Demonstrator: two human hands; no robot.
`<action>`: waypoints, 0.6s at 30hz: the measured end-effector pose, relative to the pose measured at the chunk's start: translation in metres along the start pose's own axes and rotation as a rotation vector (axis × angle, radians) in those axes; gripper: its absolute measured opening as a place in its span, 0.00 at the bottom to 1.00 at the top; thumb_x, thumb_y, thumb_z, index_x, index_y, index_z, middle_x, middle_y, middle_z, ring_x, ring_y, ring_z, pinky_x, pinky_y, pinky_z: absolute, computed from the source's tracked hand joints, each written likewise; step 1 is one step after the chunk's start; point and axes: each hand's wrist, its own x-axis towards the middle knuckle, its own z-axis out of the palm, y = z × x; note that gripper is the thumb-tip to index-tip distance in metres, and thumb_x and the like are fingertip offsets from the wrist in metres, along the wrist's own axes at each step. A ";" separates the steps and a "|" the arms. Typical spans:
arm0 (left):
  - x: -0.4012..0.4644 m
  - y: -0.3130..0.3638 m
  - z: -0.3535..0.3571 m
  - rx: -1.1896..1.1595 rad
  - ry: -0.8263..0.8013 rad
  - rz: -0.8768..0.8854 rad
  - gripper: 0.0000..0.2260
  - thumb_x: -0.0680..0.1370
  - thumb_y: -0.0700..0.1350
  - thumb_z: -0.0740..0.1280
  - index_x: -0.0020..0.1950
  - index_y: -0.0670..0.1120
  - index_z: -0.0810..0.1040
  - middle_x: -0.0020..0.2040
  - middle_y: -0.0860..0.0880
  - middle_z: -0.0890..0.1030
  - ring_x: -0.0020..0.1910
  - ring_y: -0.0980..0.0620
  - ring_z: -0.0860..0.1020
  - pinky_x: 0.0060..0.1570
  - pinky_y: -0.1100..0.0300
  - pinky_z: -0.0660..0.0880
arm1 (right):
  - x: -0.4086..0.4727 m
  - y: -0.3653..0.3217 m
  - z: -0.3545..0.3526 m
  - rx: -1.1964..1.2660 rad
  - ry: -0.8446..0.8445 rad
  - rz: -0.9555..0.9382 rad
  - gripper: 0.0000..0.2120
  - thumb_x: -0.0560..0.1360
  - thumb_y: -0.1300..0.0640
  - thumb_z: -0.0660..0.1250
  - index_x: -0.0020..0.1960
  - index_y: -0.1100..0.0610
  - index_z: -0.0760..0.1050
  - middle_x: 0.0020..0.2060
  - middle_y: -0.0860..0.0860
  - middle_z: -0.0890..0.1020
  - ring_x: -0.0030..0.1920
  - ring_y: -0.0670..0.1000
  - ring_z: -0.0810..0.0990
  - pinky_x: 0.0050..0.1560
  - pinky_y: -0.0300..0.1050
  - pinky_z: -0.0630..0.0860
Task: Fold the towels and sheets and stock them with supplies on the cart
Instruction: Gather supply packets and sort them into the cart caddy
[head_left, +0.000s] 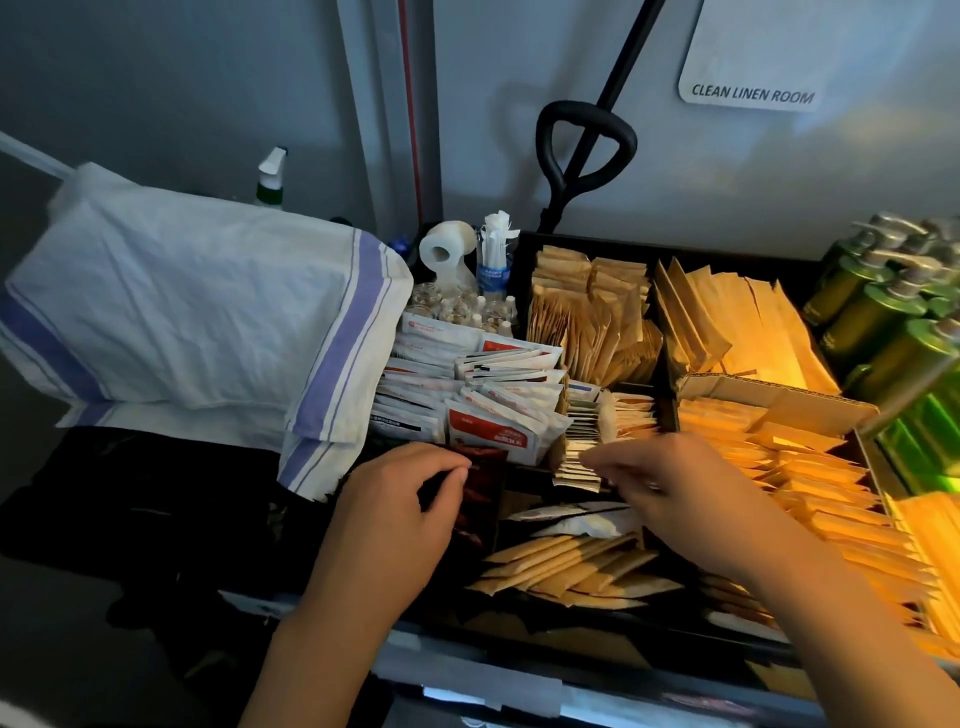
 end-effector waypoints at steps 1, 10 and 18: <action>0.001 0.004 0.004 -0.011 -0.019 0.009 0.07 0.79 0.44 0.71 0.54 0.54 0.86 0.49 0.64 0.83 0.52 0.65 0.81 0.52 0.69 0.77 | -0.005 0.008 -0.003 0.006 -0.020 0.029 0.18 0.81 0.60 0.67 0.65 0.42 0.82 0.59 0.38 0.84 0.60 0.39 0.80 0.62 0.39 0.76; 0.005 0.044 0.046 0.019 -0.248 0.074 0.12 0.79 0.49 0.73 0.62 0.57 0.84 0.56 0.65 0.81 0.59 0.64 0.77 0.61 0.61 0.76 | -0.031 0.036 -0.015 -0.003 -0.184 0.015 0.27 0.72 0.56 0.72 0.70 0.41 0.77 0.64 0.33 0.79 0.65 0.35 0.75 0.64 0.25 0.66; 0.007 0.061 0.066 0.129 -0.364 0.044 0.18 0.75 0.50 0.76 0.64 0.60 0.82 0.57 0.66 0.79 0.59 0.66 0.75 0.62 0.61 0.75 | -0.031 0.048 -0.009 -0.042 -0.046 -0.095 0.11 0.80 0.55 0.70 0.59 0.46 0.85 0.54 0.41 0.86 0.55 0.43 0.82 0.59 0.44 0.78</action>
